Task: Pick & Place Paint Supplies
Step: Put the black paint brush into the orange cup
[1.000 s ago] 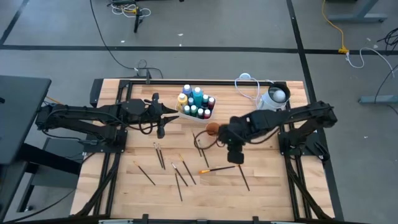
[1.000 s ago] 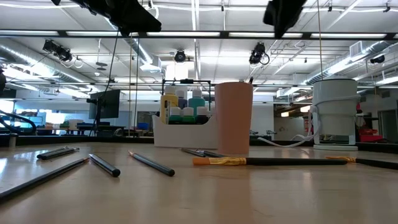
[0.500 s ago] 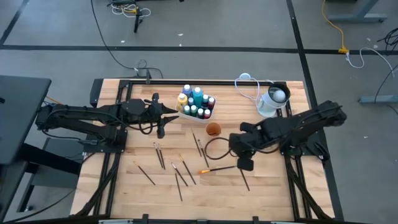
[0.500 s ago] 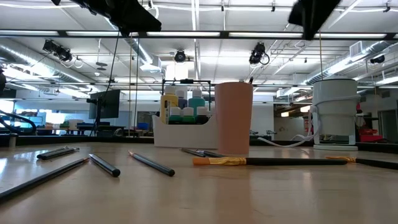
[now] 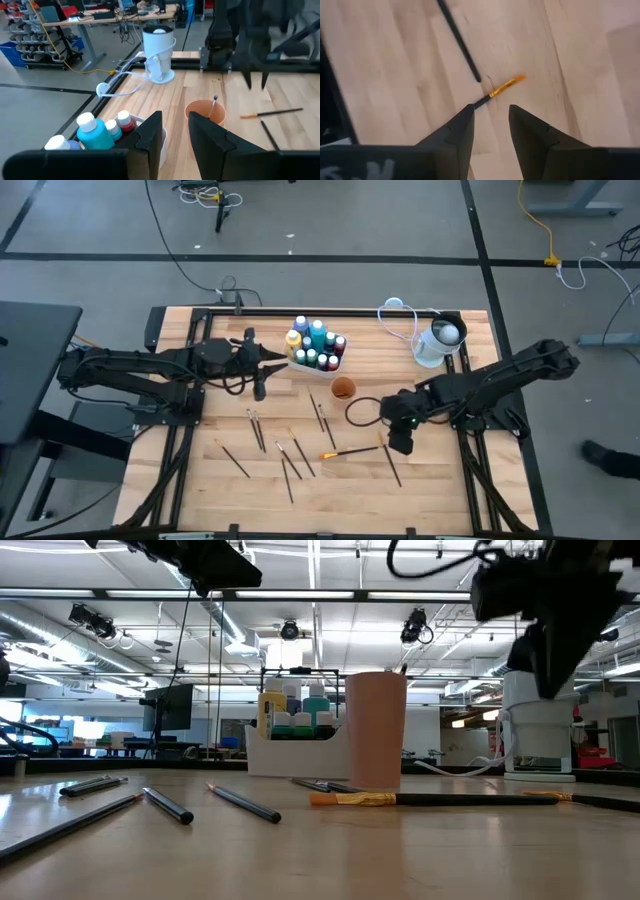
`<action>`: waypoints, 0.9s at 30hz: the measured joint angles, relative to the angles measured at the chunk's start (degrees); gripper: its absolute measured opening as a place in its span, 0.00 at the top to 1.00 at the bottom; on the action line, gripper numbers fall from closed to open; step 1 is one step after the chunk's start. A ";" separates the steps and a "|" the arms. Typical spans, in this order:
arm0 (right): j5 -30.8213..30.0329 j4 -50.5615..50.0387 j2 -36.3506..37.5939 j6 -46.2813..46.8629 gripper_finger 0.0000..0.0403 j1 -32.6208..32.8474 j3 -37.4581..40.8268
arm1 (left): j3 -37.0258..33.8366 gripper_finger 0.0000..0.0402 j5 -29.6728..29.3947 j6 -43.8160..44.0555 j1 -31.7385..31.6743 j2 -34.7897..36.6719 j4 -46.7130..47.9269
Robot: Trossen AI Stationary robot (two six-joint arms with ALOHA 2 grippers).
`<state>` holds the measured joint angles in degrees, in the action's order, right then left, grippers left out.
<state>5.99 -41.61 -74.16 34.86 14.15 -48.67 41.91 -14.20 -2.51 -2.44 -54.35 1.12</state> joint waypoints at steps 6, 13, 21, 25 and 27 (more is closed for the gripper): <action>2.38 1.98 -6.96 0.67 0.69 0.00 0.51 | 0.02 0.74 -0.11 0.12 0.00 0.00 -3.77; -0.87 5.40 -11.69 -1.37 0.69 -1.00 0.51 | 0.02 0.74 -0.13 -0.04 0.00 0.00 -4.88; -3.82 7.34 -15.63 -3.70 0.69 -2.73 0.48 | 0.02 0.74 -0.13 -1.55 0.00 0.00 -4.81; -2.01 8.66 -17.58 -2.85 0.69 -2.86 0.46 | 0.02 0.74 -0.11 -1.59 0.00 0.00 -4.57; -1.87 8.48 -18.72 -2.85 0.69 -2.75 0.46 | 0.02 0.74 -0.11 -2.08 0.00 0.00 -4.55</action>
<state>4.12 -33.13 -92.88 32.01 11.40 -48.21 41.93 -14.31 -4.59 -2.44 -54.35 -3.43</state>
